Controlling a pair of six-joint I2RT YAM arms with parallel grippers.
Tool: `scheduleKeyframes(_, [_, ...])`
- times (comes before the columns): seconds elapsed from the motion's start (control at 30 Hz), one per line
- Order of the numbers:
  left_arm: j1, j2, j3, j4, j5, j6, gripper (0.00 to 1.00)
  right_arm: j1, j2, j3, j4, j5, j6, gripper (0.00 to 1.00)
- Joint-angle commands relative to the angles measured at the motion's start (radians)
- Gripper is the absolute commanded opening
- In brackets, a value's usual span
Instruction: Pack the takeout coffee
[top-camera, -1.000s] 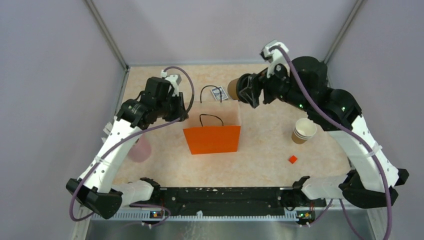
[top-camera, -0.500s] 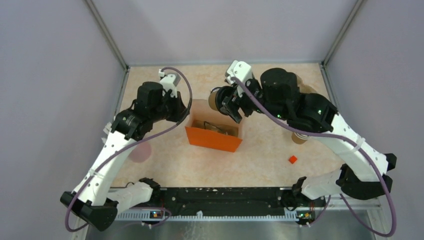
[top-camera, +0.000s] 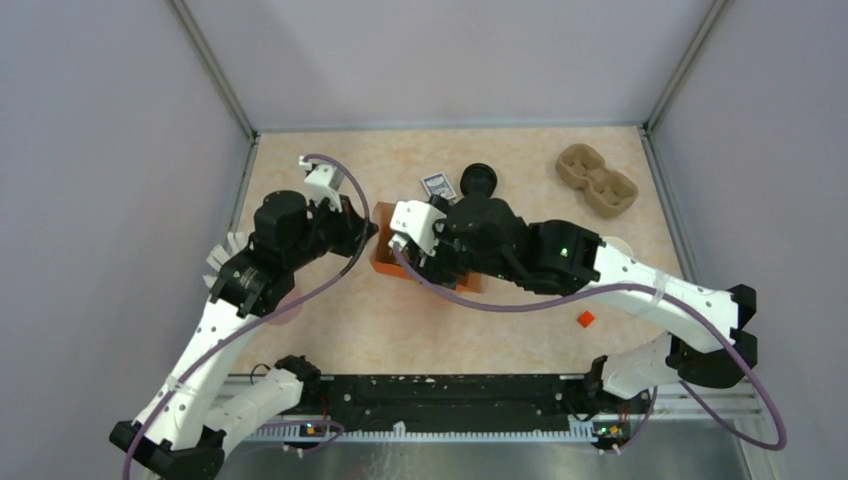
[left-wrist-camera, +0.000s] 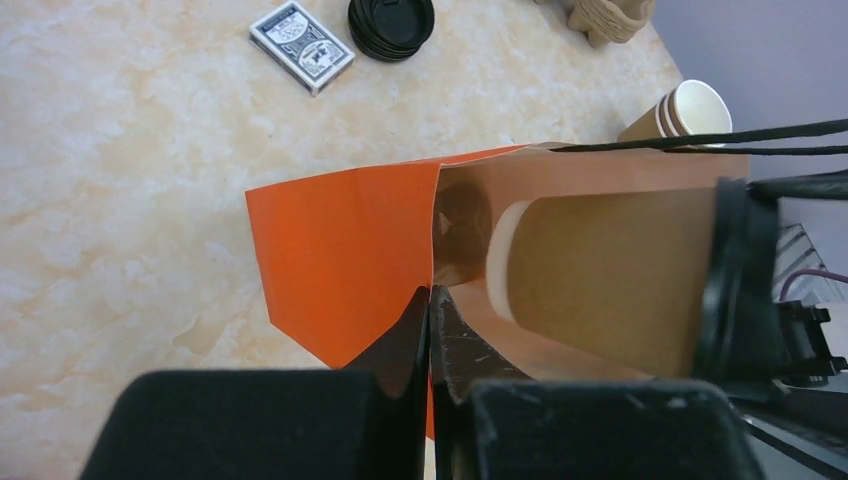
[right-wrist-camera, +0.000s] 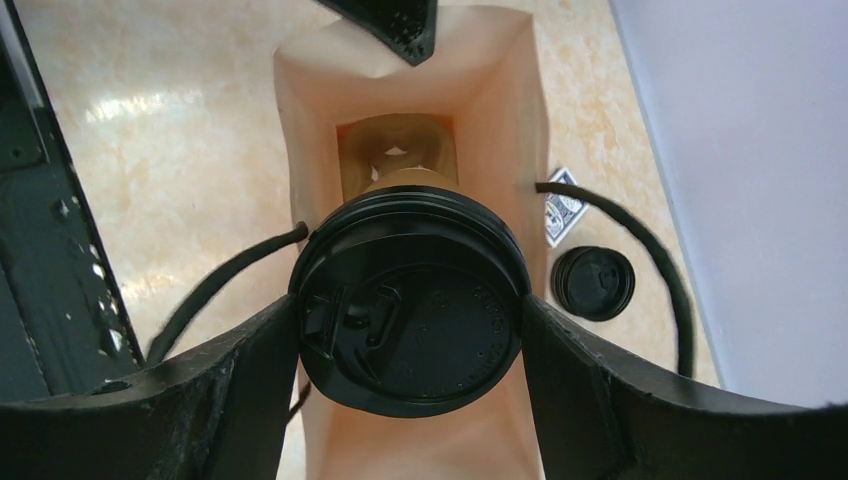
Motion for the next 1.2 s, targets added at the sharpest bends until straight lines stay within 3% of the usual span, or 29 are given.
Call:
scheduleKeyframes(0.0, [0.001,-0.044,-0.069,0.118,0.065,-0.019,0.03,0.037,-0.037,-0.106,0.102,0.064,-0.045,0.56])
scheduleKeyframes(0.27, [0.0,-0.135,-0.175,0.16,0.128,0.012,0.15,0.136,-0.083,-0.301,0.202,0.188,-0.058,0.55])
scheduleKeyframes(0.33, [0.001,-0.139,-0.166,0.124,0.125,0.015,0.27,0.142,-0.106,-0.334,0.224,0.181,-0.038,0.55])
scheduleKeyframes(0.37, [0.0,-0.136,-0.156,0.087,0.124,0.018,0.42,0.146,-0.119,-0.352,0.231,0.183,-0.035,0.55])
scheduleKeyframes(0.43, [0.001,-0.123,-0.127,0.013,0.113,0.018,0.58,0.157,-0.13,-0.373,0.23,0.199,-0.032,0.55])
scheduleKeyframes(0.5, [0.001,-0.103,-0.101,-0.06,0.124,0.025,0.65,0.167,-0.132,-0.376,0.21,0.213,-0.03,0.54])
scheduleKeyframes(0.87, [0.001,-0.104,-0.095,-0.134,0.136,-0.004,0.66,0.219,-0.126,-0.392,0.138,0.247,-0.013,0.54])
scheduleKeyframes(1.03, [0.0,-0.163,-0.059,-0.198,0.097,0.02,0.86,0.245,-0.133,-0.399,0.118,0.274,0.025,0.54])
scheduleKeyframes(1.17, [0.001,-0.174,-0.039,-0.254,0.091,0.05,0.85,0.256,-0.132,-0.405,0.105,0.3,0.041,0.54])
